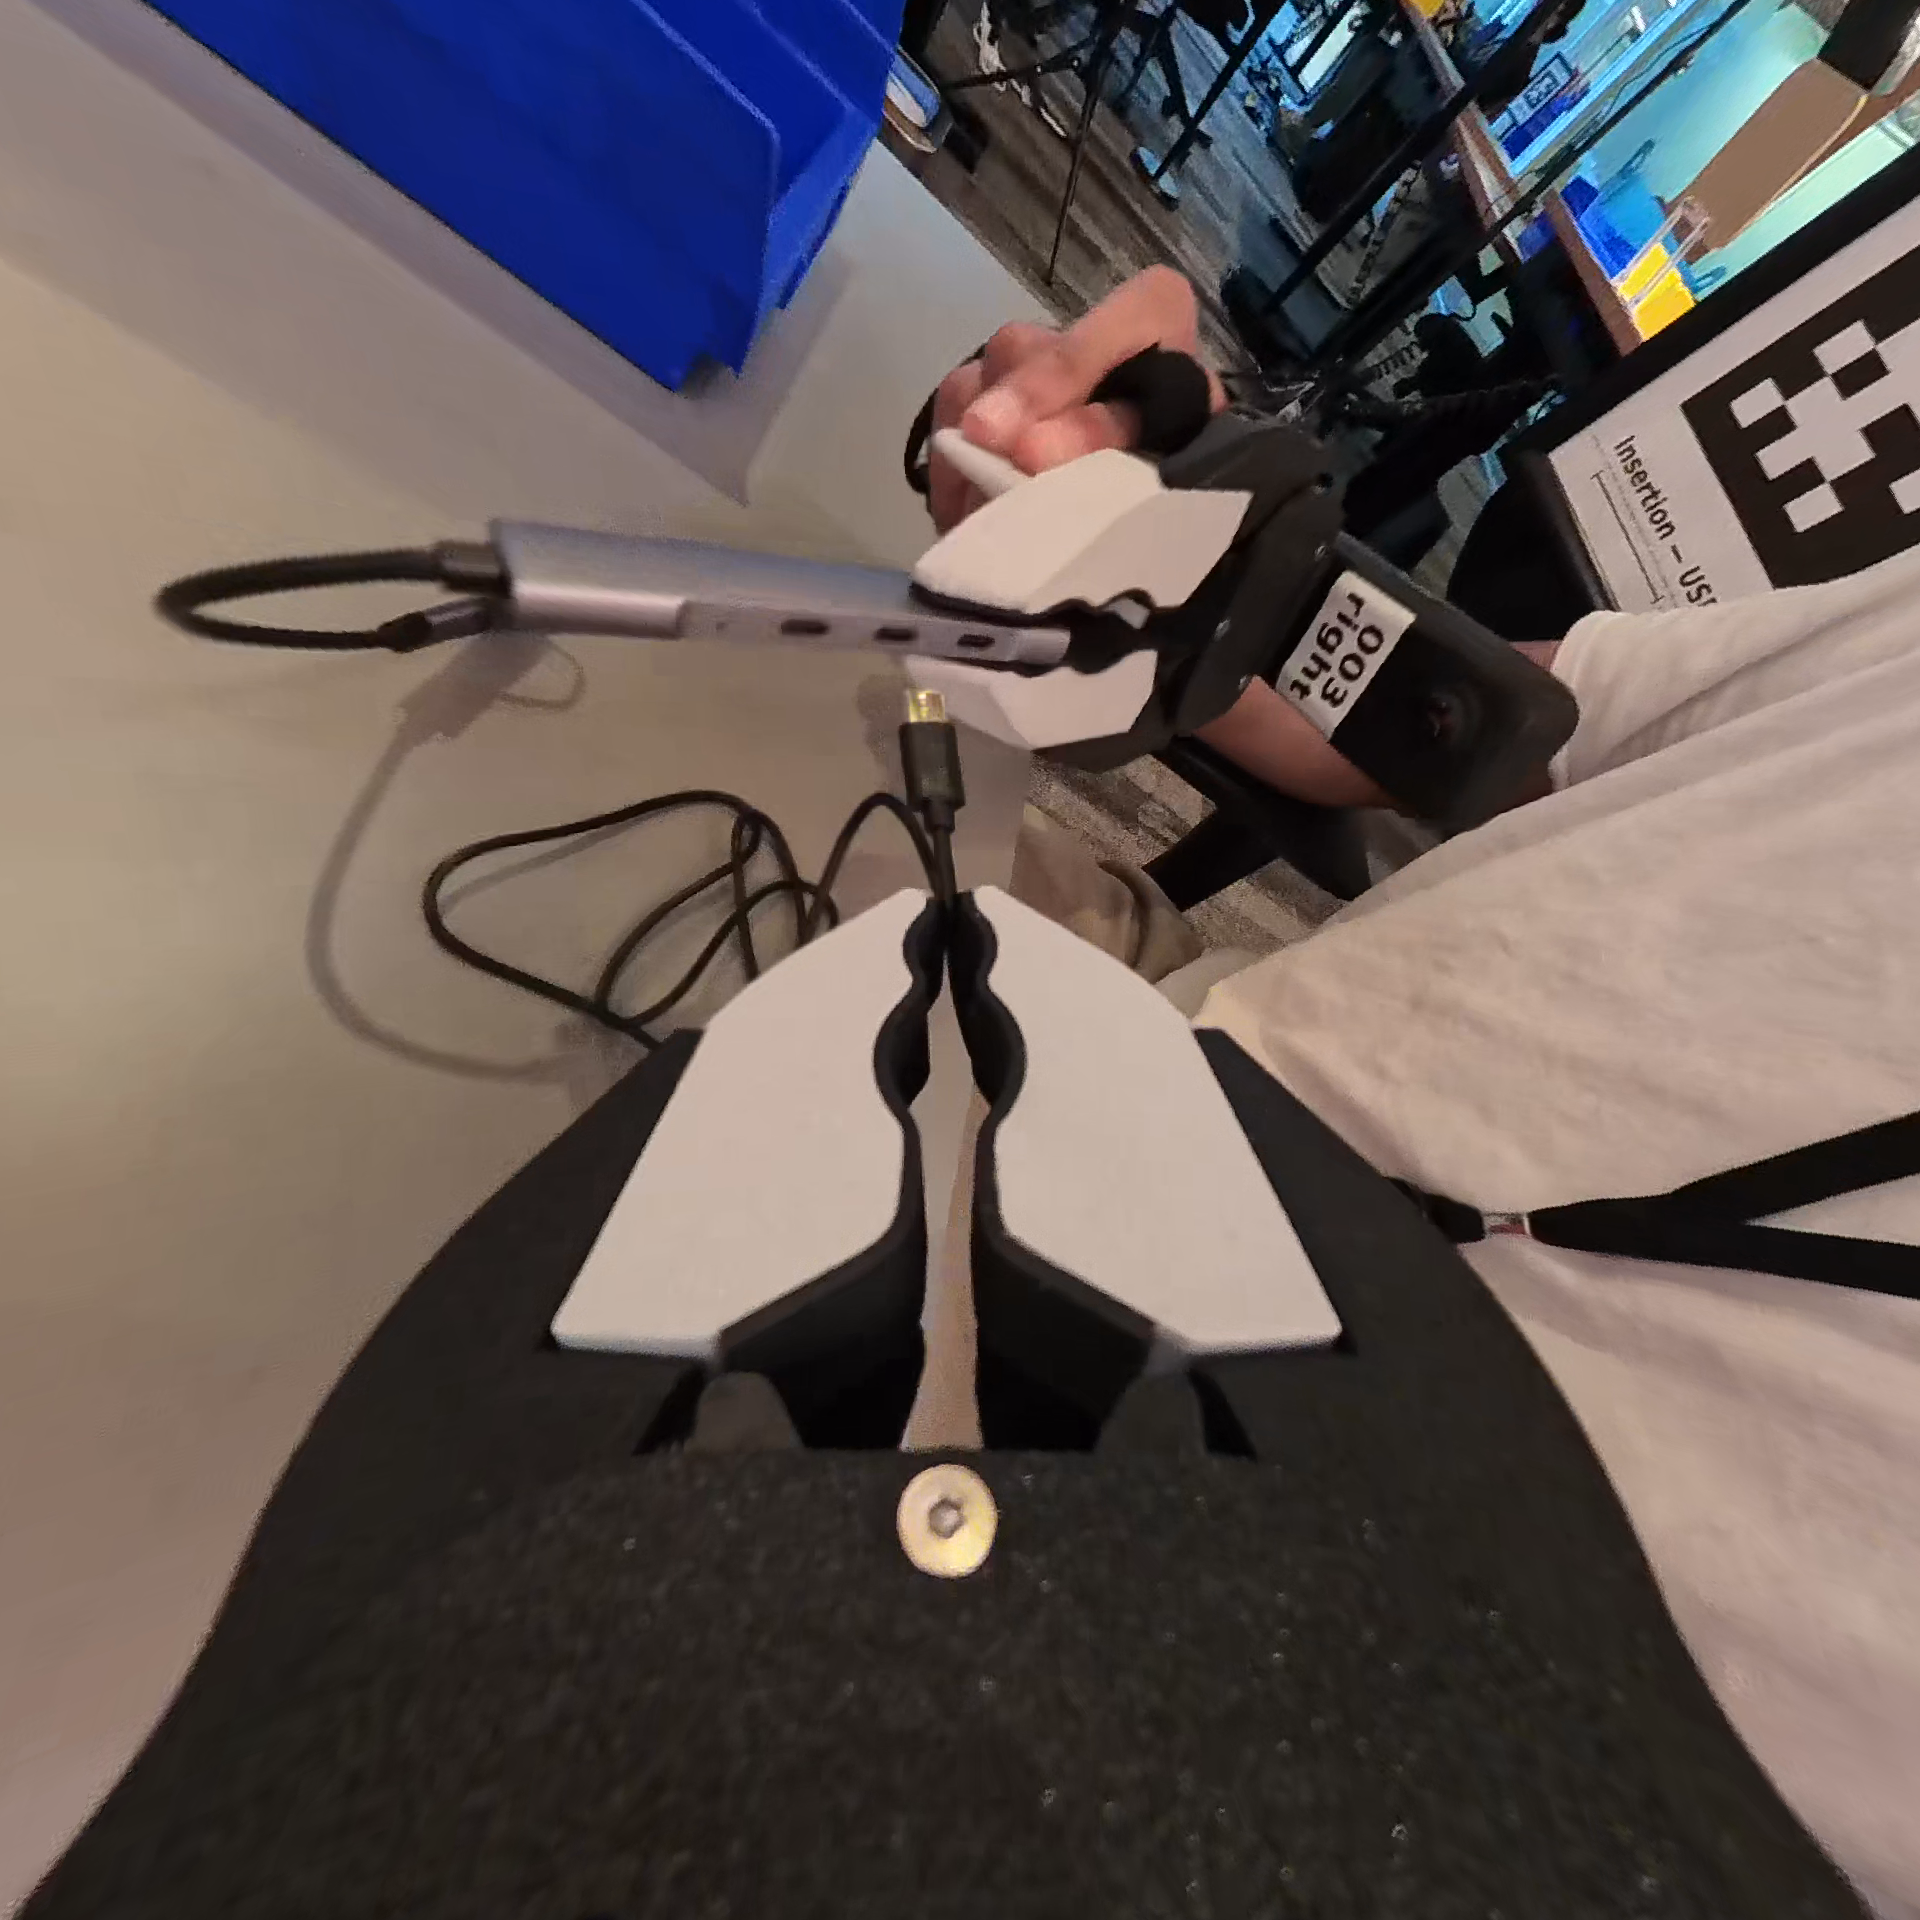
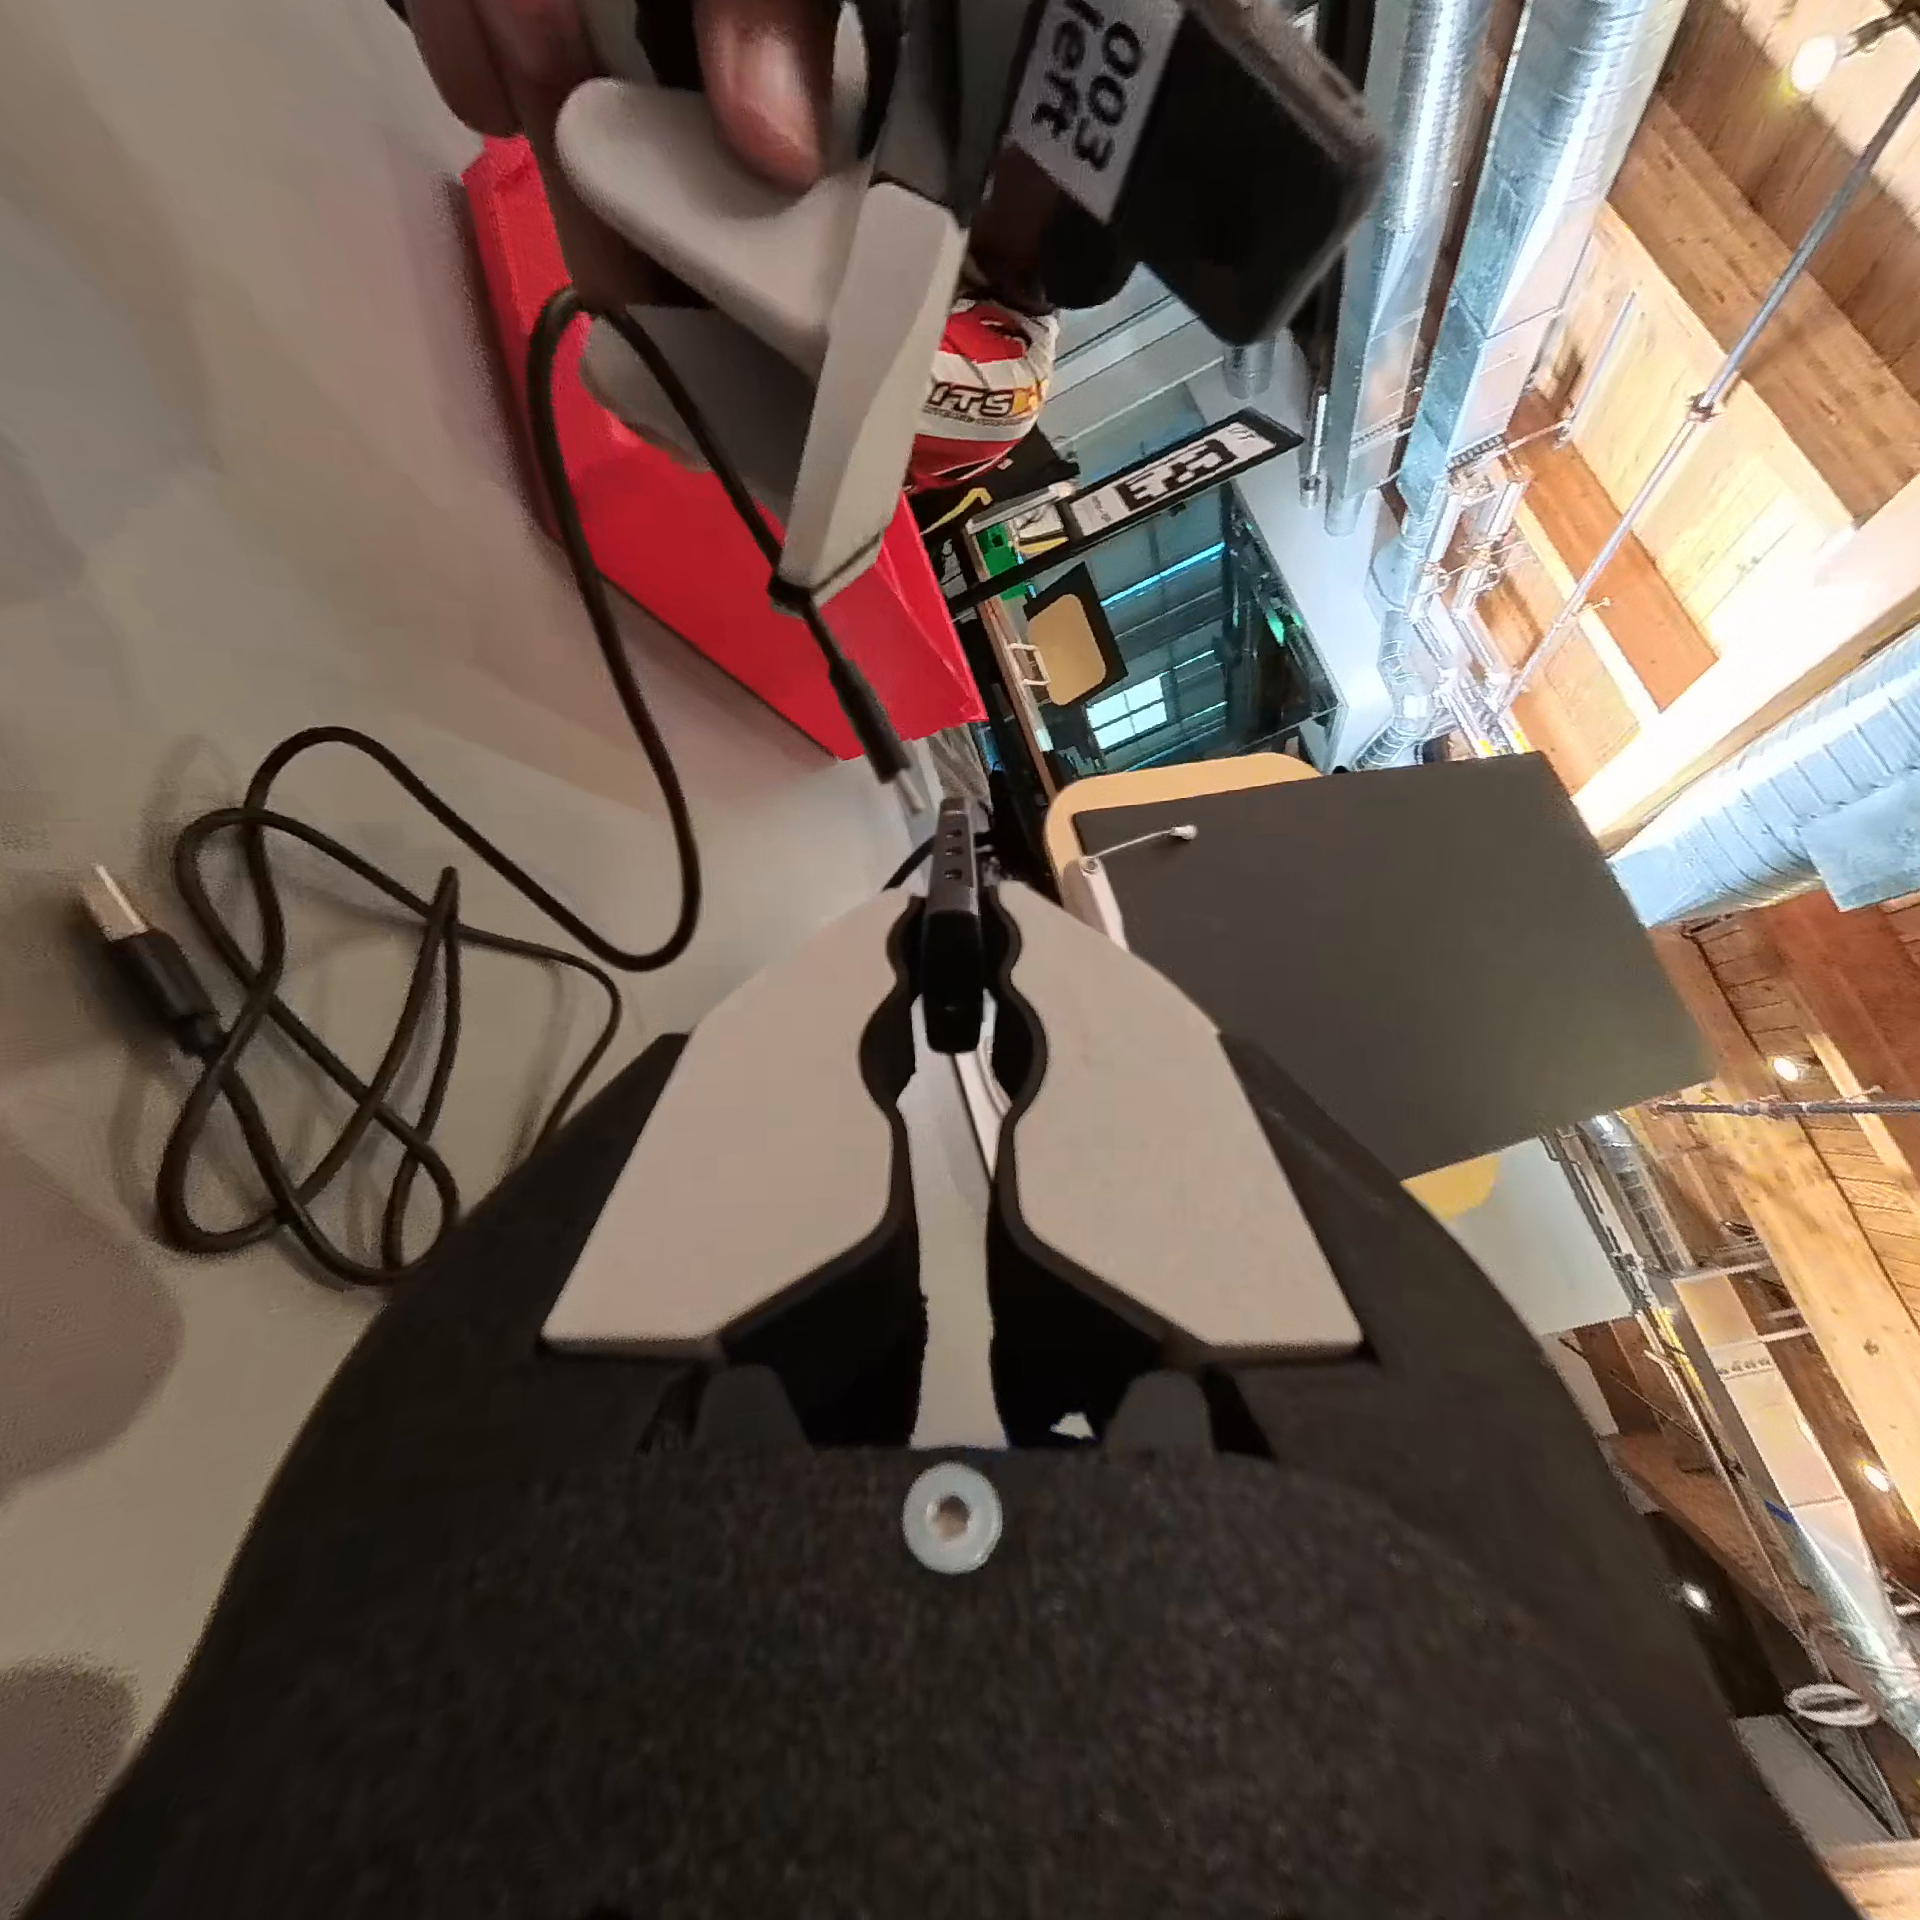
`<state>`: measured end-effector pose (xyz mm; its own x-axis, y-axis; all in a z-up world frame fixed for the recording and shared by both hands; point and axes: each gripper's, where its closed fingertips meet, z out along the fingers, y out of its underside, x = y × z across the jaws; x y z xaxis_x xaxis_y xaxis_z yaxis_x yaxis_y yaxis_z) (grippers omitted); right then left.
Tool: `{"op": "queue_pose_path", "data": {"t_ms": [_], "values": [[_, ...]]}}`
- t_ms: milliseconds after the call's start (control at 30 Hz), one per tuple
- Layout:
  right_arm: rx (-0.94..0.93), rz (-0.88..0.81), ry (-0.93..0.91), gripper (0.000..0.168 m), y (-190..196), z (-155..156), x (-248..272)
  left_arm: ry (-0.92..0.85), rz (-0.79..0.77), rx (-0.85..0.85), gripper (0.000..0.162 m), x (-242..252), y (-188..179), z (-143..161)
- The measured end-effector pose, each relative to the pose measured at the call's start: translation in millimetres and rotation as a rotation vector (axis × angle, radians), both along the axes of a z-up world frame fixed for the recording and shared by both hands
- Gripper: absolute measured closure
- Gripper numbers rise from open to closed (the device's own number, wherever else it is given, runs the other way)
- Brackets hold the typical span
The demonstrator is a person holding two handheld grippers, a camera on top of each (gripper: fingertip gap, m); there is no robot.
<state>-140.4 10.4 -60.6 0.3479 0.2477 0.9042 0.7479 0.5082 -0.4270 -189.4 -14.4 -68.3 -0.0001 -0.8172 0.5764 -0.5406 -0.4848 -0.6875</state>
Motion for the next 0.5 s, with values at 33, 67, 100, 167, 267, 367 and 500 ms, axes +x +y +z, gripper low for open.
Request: {"op": "queue_pose_path", "data": {"t_ms": [33, 67, 100, 167, 267, 367, 500], "values": [[-0.007, 0.000, -0.010, 0.159, 0.2, -2.6, -1.3, -0.003, -0.009, -0.004, 0.160, 1.8, -3.6, 0.2], [-0.006, 0.001, -0.022, 0.159, 0.1, -4.5, -2.6, -0.005, -0.013, -0.008, 0.160, 3.5, -6.4, 0.1], [-0.003, 0.002, -0.034, 0.159, -0.3, -5.7, -3.8, 0.002, -0.015, -0.013, 0.160, 4.5, -8.1, -1.3], [0.004, 0.003, -0.047, 0.159, -1.4, -6.8, -5.6, 0.021, -0.009, -0.014, 0.160, 5.2, -8.3, -5.3], [-0.003, -0.004, -0.057, 0.159, -0.4, -9.6, -4.9, 0.018, -0.003, -0.024, 0.160, 5.9, -7.7, -6.0], [-0.002, -0.011, -0.082, 0.159, 0.4, -13.0, -5.3, 0.019, -0.010, -0.023, 0.160, 6.3, -8.5, -6.2], [0.002, -0.017, -0.112, 0.159, 0.4, -17.2, -7.2, 0.037, -0.006, -0.014, 0.160, 5.9, -8.2, -8.9]]}}
